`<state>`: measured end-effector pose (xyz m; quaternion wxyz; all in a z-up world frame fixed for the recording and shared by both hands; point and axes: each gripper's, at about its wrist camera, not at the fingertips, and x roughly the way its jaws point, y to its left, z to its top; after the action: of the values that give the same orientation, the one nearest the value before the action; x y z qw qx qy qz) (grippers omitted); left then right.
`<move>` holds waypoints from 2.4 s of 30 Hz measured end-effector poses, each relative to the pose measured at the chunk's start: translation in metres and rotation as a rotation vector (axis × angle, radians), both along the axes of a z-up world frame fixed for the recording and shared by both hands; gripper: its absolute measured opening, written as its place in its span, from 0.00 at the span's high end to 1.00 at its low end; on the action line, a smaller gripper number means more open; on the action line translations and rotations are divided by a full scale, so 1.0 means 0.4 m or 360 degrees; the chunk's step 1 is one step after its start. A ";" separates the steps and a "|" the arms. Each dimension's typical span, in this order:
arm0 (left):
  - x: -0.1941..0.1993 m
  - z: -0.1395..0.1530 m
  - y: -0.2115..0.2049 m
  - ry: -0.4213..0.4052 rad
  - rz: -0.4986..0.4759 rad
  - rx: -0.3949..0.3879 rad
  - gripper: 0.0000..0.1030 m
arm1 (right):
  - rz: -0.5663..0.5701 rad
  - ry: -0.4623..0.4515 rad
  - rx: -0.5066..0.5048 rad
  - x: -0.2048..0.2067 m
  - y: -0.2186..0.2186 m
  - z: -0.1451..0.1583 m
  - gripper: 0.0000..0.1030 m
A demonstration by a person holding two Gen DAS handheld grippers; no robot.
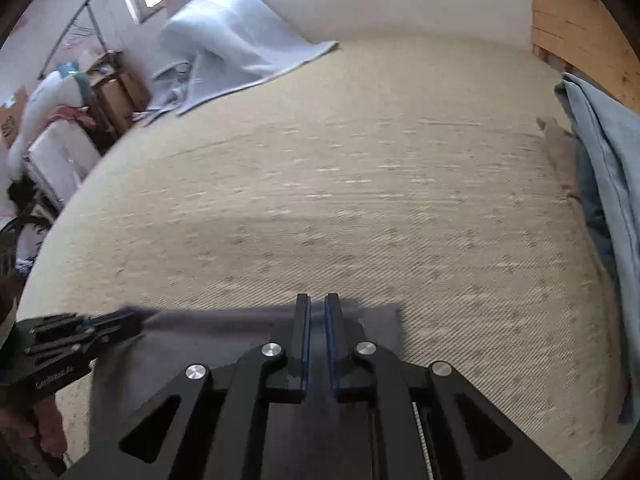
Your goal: Fold clothes
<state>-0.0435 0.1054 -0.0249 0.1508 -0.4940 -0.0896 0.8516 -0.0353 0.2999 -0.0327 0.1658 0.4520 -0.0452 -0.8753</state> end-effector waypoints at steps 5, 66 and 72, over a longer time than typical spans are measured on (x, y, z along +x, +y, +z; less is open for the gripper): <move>0.051 -0.004 0.051 0.0097 -0.0114 0.0072 0.69 | 0.0129 0.0014 0.0049 0.044 -0.039 -0.046 0.78; -0.044 -0.114 -0.171 -0.0551 0.0110 0.0888 0.14 | 0.0061 0.0092 -0.0354 0.103 -0.072 0.074 0.15; -0.090 -0.123 -0.159 -0.0548 0.0097 0.0956 0.12 | 0.0112 0.0074 -0.0374 0.096 -0.101 0.068 0.15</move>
<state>-0.0795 0.0417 -0.0741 0.2466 -0.5611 -0.3751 0.6954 0.0030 0.2596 -0.0057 0.2492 0.4103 -0.1277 -0.8679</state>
